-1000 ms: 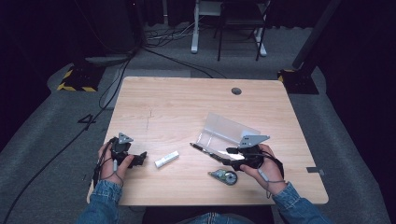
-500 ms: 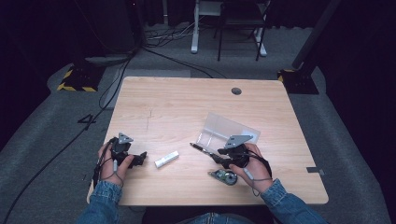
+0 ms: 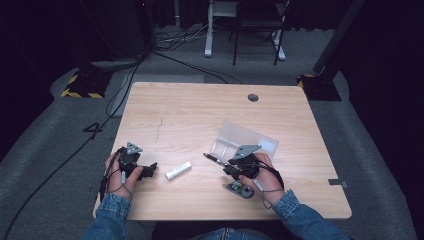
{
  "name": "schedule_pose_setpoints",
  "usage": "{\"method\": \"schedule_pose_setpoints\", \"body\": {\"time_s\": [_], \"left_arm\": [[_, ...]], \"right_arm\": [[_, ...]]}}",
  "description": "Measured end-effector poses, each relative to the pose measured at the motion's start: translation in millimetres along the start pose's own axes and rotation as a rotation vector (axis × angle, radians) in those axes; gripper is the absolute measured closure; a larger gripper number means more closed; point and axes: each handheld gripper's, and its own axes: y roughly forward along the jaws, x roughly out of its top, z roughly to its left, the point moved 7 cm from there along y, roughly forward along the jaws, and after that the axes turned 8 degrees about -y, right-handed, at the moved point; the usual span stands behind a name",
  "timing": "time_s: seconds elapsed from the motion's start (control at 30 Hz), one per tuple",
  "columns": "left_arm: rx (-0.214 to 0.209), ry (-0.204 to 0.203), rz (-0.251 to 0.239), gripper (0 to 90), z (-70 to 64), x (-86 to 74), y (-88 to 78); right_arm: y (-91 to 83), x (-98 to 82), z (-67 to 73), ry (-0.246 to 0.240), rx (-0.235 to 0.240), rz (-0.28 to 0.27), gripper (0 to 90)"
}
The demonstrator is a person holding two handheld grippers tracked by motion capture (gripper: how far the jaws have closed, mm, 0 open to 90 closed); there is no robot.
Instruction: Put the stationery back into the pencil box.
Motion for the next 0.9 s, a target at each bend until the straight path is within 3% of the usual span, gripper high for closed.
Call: {"method": "schedule_pose_setpoints", "body": {"time_s": [0.33,0.7,0.9], "left_arm": [[0.000,0.000,0.000,0.5,0.0,0.0,0.0],[0.000,0.000,0.000,0.5,0.0,0.0,0.0],[0.000,0.000,0.000,0.5,0.0,0.0,0.0]], "right_arm": [[10.3,-1.0,1.5,-0.005,0.013,0.017,57.9],[17.4,0.8,3.4,0.008,0.041,0.024,67.9],[20.4,3.4,2.6,0.012,0.042,0.017,67.1]]}}
